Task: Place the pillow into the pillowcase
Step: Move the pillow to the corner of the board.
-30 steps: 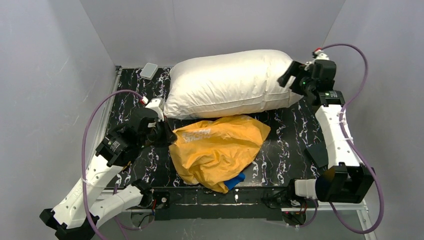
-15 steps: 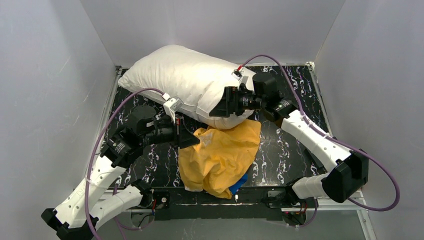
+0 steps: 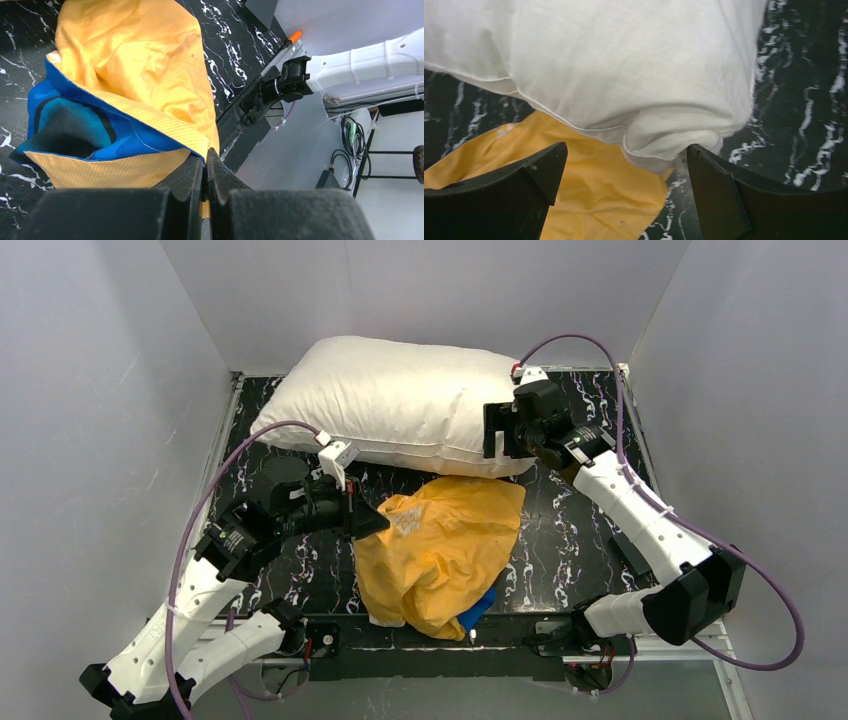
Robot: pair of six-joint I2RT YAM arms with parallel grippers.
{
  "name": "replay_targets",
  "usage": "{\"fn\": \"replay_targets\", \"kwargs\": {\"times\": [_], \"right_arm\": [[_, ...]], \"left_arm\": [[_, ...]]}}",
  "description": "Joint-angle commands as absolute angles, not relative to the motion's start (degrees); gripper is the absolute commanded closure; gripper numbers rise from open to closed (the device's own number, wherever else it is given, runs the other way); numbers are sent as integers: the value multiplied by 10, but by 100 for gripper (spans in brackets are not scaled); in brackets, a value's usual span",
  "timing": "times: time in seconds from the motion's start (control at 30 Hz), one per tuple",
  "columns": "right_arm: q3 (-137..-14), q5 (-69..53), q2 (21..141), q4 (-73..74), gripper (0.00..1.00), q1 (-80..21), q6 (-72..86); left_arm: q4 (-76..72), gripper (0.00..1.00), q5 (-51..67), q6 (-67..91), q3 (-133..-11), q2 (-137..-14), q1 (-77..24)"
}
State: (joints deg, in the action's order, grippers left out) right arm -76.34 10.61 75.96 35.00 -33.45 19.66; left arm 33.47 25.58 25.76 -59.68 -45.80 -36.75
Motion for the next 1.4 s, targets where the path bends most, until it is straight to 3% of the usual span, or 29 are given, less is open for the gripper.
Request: {"fn": "replay_targets", "kwargs": {"times": [0.0, 0.17, 0.23, 0.27, 0.3, 0.37, 0.4, 0.43, 0.53, 0.73, 0.8, 0.9, 1.0, 1.07, 1.13, 1.37], "right_arm": [[-805, 244, 784, 386, 2, -317, 144], [-804, 274, 827, 386, 2, -282, 136], [-805, 242, 842, 377, 9, -234, 136], [-807, 211, 847, 371, 17, -201, 135], [-812, 181, 854, 365, 33, -171, 135], [-833, 134, 864, 373, 87, -108, 148], [-842, 114, 867, 377, 97, -82, 158], [-847, 92, 865, 374, 99, -60, 171], [-847, 54, 848, 354, 99, -15, 193], [-826, 158, 743, 317, 99, 22, 221], [-816, 109, 708, 291, 97, 22, 207], [-811, -33, 687, 270, 45, 21, 184], [-822, -154, 689, 277, 12, 18, 168], [-833, -221, 695, 284, 4, 13, 167], [-827, -301, 697, 265, 2, 2, 185], [-747, -410, 699, 132, 2, -220, 247]], "left_arm": [[354, 100, 227, 253, -588, -444, -364], [359, 100, 225, 255, -582, -450, -365], [358, 100, 223, 257, -580, -450, -364], [357, 100, 222, 258, -578, -449, -365], [356, 100, 221, 259, -577, -449, -365], [356, 100, 221, 263, -577, -448, -364], [356, 100, 221, 264, -576, -447, -364], [356, 100, 222, 266, -575, -445, -365], [358, 100, 214, 267, -568, -440, -365], [358, 100, 201, 279, -547, -428, -365], [357, 100, 199, 281, -545, -427, -364], [354, 100, 207, 278, -545, -429, -364], [348, 100, 229, 269, -549, -426, -365], [332, 100, 249, 264, -549, -419, -365], [304, 100, 282, 262, -548, -412, -365], [196, 100, 428, 268, -562, -410, -365]]}}
